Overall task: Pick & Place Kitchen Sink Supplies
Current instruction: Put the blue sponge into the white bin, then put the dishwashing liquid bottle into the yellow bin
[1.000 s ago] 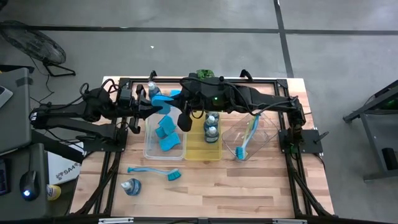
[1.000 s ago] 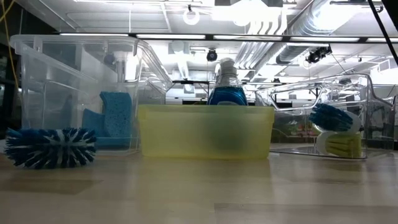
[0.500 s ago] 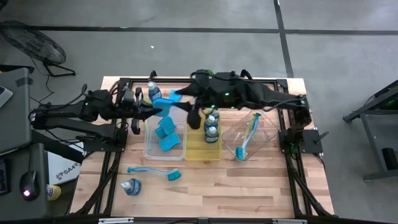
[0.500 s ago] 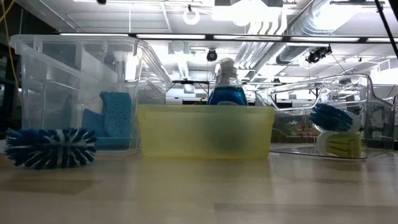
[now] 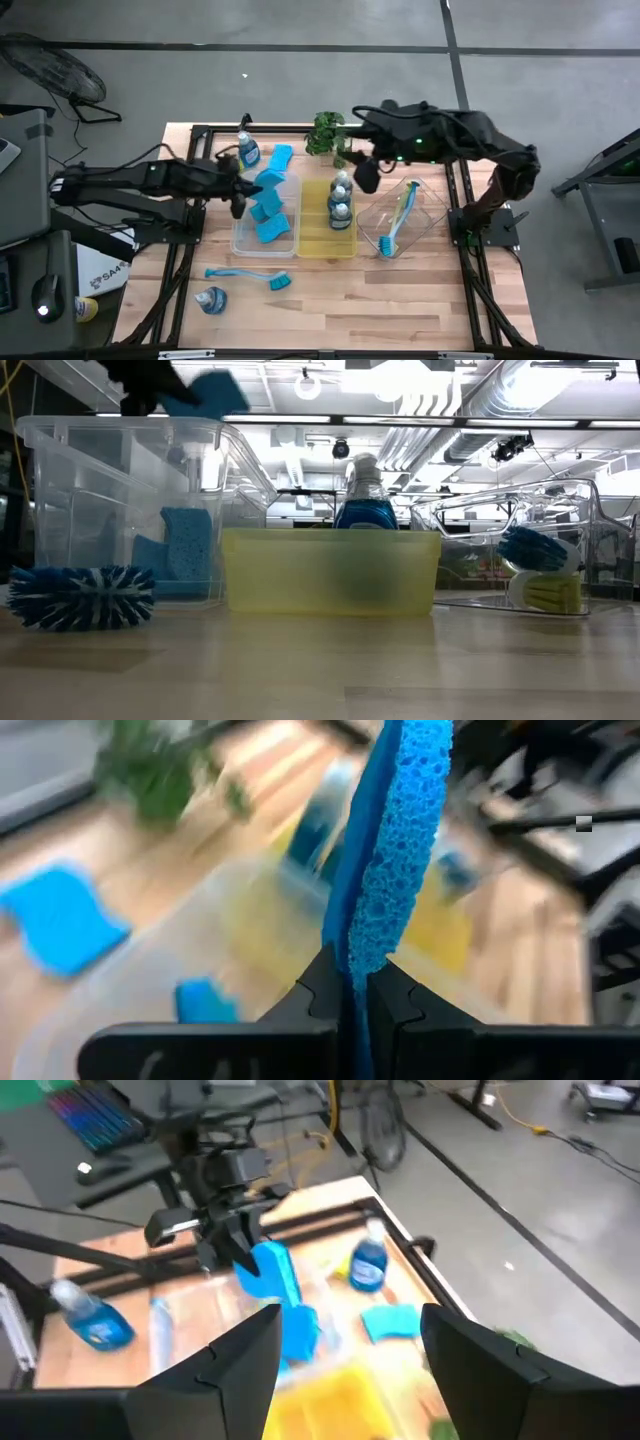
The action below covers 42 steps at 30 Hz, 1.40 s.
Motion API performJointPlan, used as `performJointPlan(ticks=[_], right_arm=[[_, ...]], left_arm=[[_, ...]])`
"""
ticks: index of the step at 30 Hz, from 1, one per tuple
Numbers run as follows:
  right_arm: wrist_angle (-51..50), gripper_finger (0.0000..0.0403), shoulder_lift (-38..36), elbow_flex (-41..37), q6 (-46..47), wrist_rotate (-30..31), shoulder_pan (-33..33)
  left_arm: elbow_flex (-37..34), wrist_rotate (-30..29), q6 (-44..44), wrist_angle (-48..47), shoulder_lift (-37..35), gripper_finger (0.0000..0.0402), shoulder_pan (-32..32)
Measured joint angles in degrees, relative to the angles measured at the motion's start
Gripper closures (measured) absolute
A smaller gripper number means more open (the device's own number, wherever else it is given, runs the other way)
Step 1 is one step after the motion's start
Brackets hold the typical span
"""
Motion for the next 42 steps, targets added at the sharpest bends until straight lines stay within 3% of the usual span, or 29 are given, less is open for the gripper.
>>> performJointPlan(ticks=[8,15,21,29,37,42], right_arm=[[-6.31,0.0171,-3.44,0.00,-1.83,2.12,-0.09],[-11.30,0.0171,-6.23,0.02,-3.86,7.98,-0.09],[-13.35,0.0171,-8.10,0.02,-6.66,8.59,-0.11],[-17.24,0.0171,-10.72,0.02,-9.73,8.39,-0.11],[-22.63,0.0171,-14.51,0.02,-9.94,7.29,-0.09],[-23.47,0.0171,-16.30,0.02,-7.94,4.18,-0.08]], left_arm=[[0.02,-0.77,-10.18,-6.70,8.51,0.0396,0.00],[0.02,6.13,-14.19,-6.64,14.22,0.0396,1.68],[0.07,13.25,-15.42,-6.74,15.42,0.0390,5.66],[0.11,15.05,-17.57,-7.47,15.40,0.0333,6.34],[0.11,15.17,-18.92,-7.81,15.40,0.0249,6.34],[1.17,16.92,-19.42,-6.38,14.56,0.0220,6.34]])
